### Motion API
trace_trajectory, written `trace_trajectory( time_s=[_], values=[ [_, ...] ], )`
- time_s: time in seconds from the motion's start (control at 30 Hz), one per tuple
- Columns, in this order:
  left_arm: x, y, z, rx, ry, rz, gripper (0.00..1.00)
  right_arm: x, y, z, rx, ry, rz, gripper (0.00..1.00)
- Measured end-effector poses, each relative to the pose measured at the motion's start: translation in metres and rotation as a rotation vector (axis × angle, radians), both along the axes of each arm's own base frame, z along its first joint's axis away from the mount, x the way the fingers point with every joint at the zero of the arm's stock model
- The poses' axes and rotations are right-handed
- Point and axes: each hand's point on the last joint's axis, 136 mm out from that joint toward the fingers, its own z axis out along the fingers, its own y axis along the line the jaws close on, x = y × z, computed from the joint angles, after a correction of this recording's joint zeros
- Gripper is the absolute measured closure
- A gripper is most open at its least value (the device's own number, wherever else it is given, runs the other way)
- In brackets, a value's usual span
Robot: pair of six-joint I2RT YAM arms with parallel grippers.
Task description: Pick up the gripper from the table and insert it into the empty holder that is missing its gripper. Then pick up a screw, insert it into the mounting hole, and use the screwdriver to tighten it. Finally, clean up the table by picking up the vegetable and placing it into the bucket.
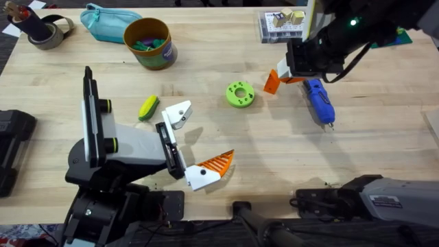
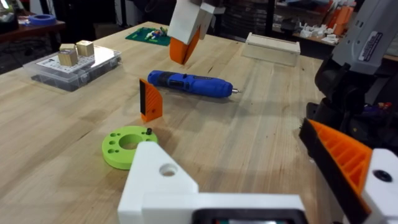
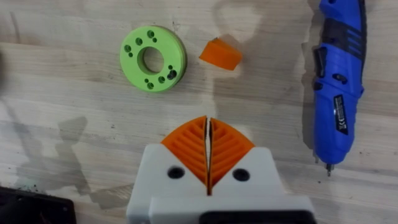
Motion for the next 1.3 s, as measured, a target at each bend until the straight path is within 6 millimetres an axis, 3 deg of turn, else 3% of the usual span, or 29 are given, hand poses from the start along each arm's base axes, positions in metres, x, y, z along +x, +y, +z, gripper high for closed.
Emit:
trace_trajectory(
  time_s=[0.6, 0.73, 0.87, 0.9, 1.07, 1.13, 1.3],
  values=[
    [0.000, 0.000, -0.002, 0.003, 0.014, 0.000, 0.013, -0.007, -0.003, -0.001, -0.022, 0.030, 0.034, 0.995],
    [0.000, 0.000, -0.002, 0.003, 0.014, 0.000, 0.013, -0.012, -0.004, 0.016, -0.023, 0.043, 0.027, 0.995],
    [0.000, 0.000, -0.002, 0.003, 0.014, 0.000, 0.013, -0.008, 0.003, 0.047, 0.002, -0.001, 0.023, 0.995],
    [0.000, 0.000, -0.002, 0.003, 0.014, 0.000, 0.013, -0.006, 0.010, 0.064, 0.021, -0.035, 0.032, 0.995],
    [0.000, 0.000, -0.002, 0.003, 0.014, 0.000, 0.013, -0.006, 0.016, 0.074, 0.043, -0.051, 0.006, 0.987],
    [0.000, 0.000, -0.002, 0.003, 0.014, 0.000, 0.013, -0.006, 0.016, 0.074, 0.049, -0.045, -0.020, 0.833],
    [0.000, 0.000, -0.002, 0.003, 0.014, 0.000, 0.014, -0.005, 0.016, 0.075, 0.059, -0.043, -0.052, 0.123]
  ],
)
